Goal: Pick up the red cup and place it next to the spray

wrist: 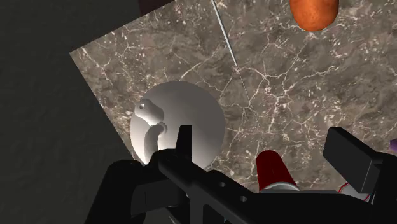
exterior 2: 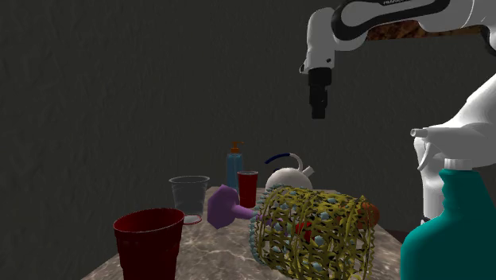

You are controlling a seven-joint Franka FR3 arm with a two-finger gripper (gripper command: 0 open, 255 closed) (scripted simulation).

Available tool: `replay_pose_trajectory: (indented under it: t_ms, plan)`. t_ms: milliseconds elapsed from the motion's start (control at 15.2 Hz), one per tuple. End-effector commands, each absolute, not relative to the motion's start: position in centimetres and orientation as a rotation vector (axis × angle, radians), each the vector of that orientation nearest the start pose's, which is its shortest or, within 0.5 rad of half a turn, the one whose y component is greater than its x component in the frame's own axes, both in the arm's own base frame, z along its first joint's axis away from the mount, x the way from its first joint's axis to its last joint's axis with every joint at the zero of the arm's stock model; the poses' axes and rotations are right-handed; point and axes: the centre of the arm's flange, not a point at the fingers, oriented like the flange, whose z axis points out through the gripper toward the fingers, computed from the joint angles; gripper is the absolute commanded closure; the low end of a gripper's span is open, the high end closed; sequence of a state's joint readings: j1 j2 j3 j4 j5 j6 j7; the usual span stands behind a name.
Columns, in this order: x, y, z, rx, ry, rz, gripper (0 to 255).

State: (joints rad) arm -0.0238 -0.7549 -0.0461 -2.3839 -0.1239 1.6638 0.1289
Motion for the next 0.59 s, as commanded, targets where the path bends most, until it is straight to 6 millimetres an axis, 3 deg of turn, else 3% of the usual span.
replay_pose_trajectory:
  t_ms: [0,528]
  plan:
    - [32.2,-3.8,57.6,-3.219,0.286,-0.061,0]
    - [41.1,-0.6,52.1,-3.222,0.32,-0.014,0]
